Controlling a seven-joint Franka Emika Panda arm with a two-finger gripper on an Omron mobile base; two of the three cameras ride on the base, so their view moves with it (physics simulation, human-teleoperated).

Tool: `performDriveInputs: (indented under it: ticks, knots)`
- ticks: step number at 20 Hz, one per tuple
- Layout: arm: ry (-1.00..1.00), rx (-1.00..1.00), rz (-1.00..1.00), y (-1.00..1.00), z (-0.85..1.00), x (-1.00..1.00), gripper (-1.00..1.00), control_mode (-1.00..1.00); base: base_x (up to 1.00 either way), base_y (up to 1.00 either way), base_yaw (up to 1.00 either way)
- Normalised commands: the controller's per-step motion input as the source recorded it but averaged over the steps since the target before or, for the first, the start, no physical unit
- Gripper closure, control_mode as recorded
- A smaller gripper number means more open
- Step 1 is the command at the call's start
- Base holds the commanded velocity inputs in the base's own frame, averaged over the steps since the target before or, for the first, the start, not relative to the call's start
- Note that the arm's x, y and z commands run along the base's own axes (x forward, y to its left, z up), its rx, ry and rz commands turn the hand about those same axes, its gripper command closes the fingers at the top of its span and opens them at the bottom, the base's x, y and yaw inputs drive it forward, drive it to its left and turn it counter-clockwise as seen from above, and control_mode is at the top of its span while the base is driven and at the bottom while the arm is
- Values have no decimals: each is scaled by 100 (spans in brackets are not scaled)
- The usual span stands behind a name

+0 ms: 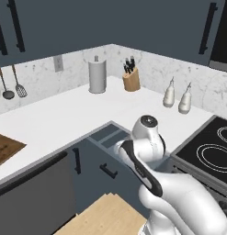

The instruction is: Pick up the knife from the drawer and place it on the cutting board. Then place the meat from the plate to the cutting board.

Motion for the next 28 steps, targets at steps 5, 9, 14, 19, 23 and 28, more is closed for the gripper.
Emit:
performDriveInputs:
  ticks: [5,9,14,19,23,28]
  knots:
    - [10,3,1,4,-32,36,-100,-100,0,0,0]
    - [14,1,3,0,-30,60,-100,-100,0,0,0]
    - [15,0,4,1,-30,60,-100,-100,0,0,0]
    - [9,0,1,12,-12,35,-100,-100,0,0,0]
    - [8,-2,1,23,-14,14,-100,-100,0,0,0]
    - [7,-4,2,27,-17,6,-100,-100,0,0,0]
